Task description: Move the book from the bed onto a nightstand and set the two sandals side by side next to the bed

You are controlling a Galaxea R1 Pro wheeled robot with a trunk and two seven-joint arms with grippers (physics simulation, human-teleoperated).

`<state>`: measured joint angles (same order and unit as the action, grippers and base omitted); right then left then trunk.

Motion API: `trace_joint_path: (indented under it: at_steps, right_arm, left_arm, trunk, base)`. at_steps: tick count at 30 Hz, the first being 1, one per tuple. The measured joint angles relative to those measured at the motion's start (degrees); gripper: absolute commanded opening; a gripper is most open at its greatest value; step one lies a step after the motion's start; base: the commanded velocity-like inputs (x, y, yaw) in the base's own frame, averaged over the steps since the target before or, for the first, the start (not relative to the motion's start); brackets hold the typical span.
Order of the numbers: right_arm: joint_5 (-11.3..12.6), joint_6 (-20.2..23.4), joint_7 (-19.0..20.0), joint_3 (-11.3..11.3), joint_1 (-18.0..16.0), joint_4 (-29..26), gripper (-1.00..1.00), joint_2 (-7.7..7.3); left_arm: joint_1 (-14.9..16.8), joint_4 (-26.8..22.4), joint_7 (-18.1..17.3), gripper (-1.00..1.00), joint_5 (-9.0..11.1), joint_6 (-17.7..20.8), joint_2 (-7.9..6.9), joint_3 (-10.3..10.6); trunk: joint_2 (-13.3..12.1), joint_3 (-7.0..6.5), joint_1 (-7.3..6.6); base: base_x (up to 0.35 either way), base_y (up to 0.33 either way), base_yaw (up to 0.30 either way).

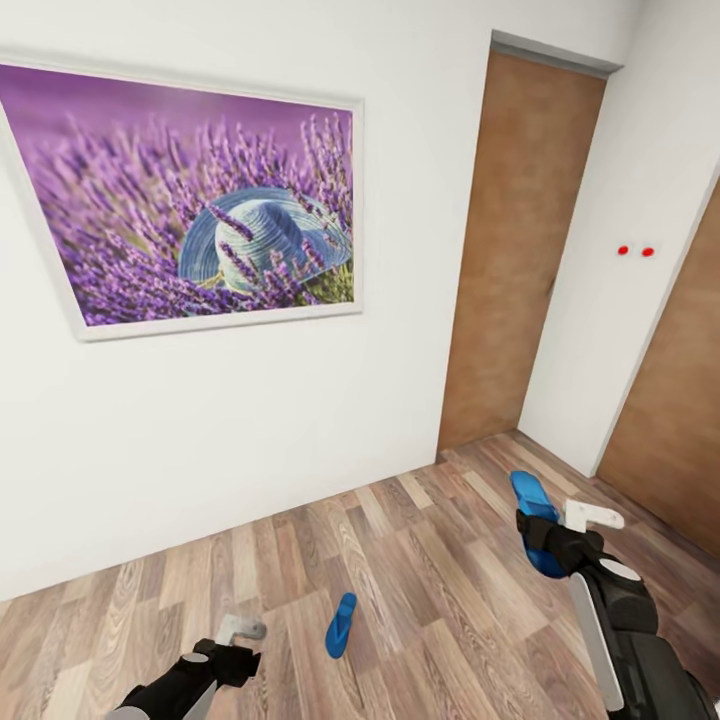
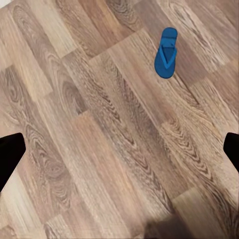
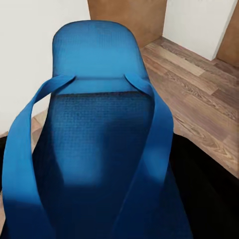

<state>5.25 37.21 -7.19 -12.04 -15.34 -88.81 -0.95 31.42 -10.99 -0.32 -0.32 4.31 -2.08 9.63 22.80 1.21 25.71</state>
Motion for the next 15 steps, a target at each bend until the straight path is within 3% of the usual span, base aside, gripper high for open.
trace_joint_path:
  at_steps: [15]
  right_arm:
    - [0.0, -1.0, 0.0, 0.0, 0.9, -0.7, -1.0, 0.0]
  left_arm:
    - [0.0, 0.0, 0.0, 1.0, 0.0, 0.0, 0.0, 0.4]
  trunk:
    - [0.0, 0.0, 0.01]
  base:
    - [0.326, 0.0, 0.0]
